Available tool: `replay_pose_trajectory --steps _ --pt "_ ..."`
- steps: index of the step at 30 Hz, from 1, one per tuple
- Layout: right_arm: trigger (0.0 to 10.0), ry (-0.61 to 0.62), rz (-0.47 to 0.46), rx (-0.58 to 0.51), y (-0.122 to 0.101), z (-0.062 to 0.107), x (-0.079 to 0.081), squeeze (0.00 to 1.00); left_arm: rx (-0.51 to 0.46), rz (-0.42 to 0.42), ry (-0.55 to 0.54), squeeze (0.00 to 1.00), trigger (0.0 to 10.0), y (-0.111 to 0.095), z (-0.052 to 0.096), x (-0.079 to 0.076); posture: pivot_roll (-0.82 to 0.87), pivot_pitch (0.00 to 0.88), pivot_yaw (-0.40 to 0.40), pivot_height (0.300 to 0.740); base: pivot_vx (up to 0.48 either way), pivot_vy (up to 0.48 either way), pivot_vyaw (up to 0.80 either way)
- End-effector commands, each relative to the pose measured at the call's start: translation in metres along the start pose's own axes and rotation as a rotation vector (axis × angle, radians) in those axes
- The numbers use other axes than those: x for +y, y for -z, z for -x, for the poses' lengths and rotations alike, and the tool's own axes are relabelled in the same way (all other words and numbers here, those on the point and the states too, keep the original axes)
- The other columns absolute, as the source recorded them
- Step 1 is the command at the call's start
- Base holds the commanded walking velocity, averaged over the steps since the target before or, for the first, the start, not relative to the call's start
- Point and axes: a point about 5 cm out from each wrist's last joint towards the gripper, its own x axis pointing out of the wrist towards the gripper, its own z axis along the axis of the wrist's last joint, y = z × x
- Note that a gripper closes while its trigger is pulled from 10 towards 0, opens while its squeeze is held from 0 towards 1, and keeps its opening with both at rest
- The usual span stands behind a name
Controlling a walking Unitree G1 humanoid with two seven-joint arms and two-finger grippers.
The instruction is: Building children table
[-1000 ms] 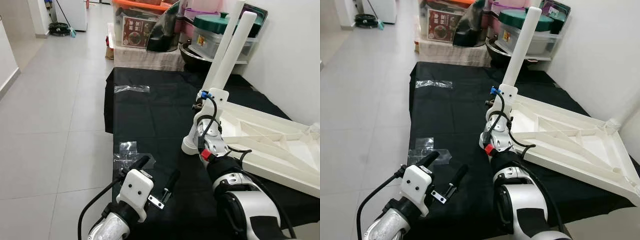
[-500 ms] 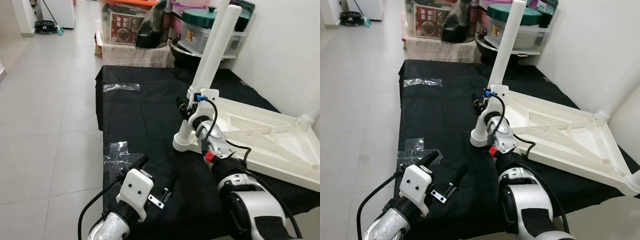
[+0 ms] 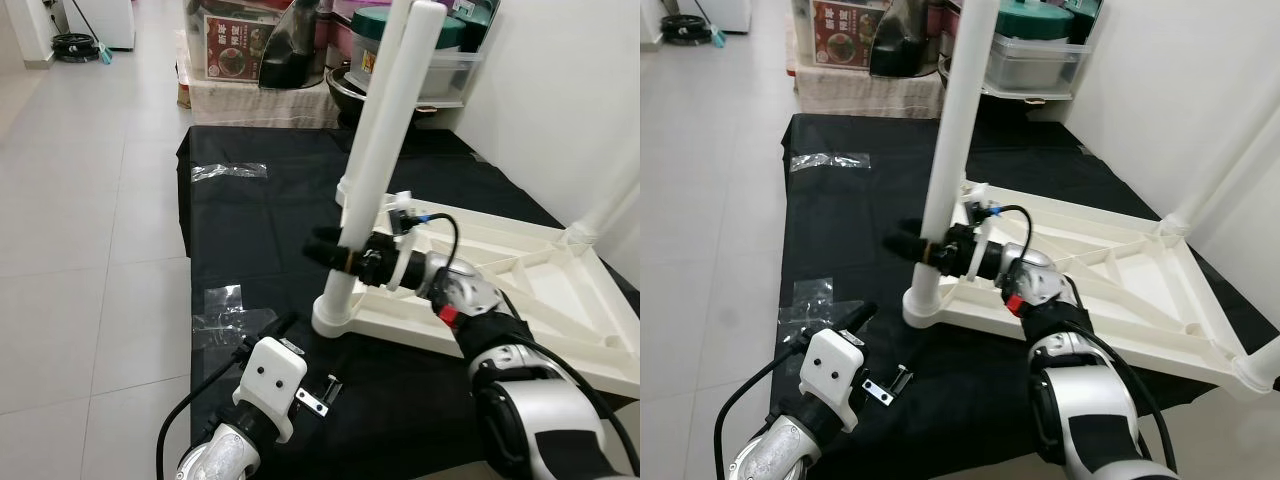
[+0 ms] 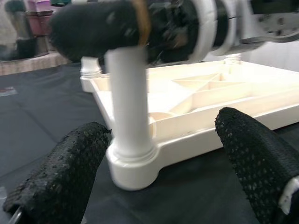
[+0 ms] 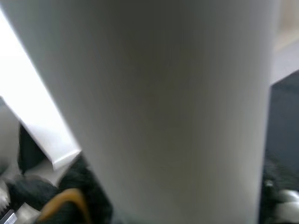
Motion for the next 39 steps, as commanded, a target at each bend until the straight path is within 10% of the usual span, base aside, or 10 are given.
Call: replay_pose_trajectory --steps 1,12,17,18,22,29,30,33,34,39 --pt "0.0 0.02 0.019 0.099 0.013 -0.011 0.001 0.0 0.021 0.002 0.008 0.0 10.0 0.004 0.001 -0.002 0.13 0.03 -0.144 0.74 0.0 0.0 0.0" --pt "0.0 0.89 0.062 -0.089 -0.013 0.012 -0.041 0.0 0.023 0.002 0.011 0.0 10.0 0.005 0.002 -0.003 0.11 0.018 -0.137 0.74 0.0 0.0 0.0" --pt "0.0 1.081 0.081 -0.077 -0.01 0.023 -0.046 0.0 0.023 0.003 0.014 0.0 10.0 0.005 0.002 -0.003 0.11 0.016 -0.133 0.74 0.0 0.0 0.0" --pt "0.0 1.308 0.06 -0.081 -0.002 0.033 -0.048 0.0 0.025 0.0 0.017 0.0 10.0 0.005 0.001 -0.003 0.11 0.019 -0.135 0.74 0.0 0.0 0.0" --pt "0.0 1.546 0.015 -0.127 0.005 0.035 -0.044 0.0 0.025 -0.001 0.018 0.0 10.0 0.005 0.001 -0.002 0.11 0.023 -0.134 0.74 0.0 0.0 0.0" --pt "0.0 1.676 -0.006 -0.194 0.006 0.028 -0.036 0.0 0.023 -0.003 0.017 0.0 10.0 0.005 0.001 -0.002 0.11 0.026 -0.134 0.74 0.0 0.0 0.0" --pt "10.0 1.664 0.022 -0.209 0.003 0.025 -0.034 0.0 0.022 -0.003 0.016 0.0 10.0 0.005 0.001 -0.002 0.11 0.026 -0.131 0.74 0.0 0.0 0.0" --pt "10.0 1.58 0.018 -0.283 -0.003 0.014 -0.031 0.0 0.023 -0.002 0.016 0.0 10.0 0.005 0.001 -0.002 0.11 0.026 -0.133 0.74 0.0 0.0 0.0" --pt "10.0 1.519 0.051 -0.305 -0.007 0.01 -0.03 1.0 0.022 -0.002 0.017 0.0 10.0 0.005 0.001 -0.002 0.1 0.028 -0.133 0.74 0.0 0.0 0.0" --pt "10.0 1.453 0.105 -0.282 -0.004 0.017 -0.033 0.97 0.023 0.0 0.018 0.0 10.0 0.004 0.0 -0.002 0.11 0.029 -0.133 0.74 0.0 0.0 0.0"
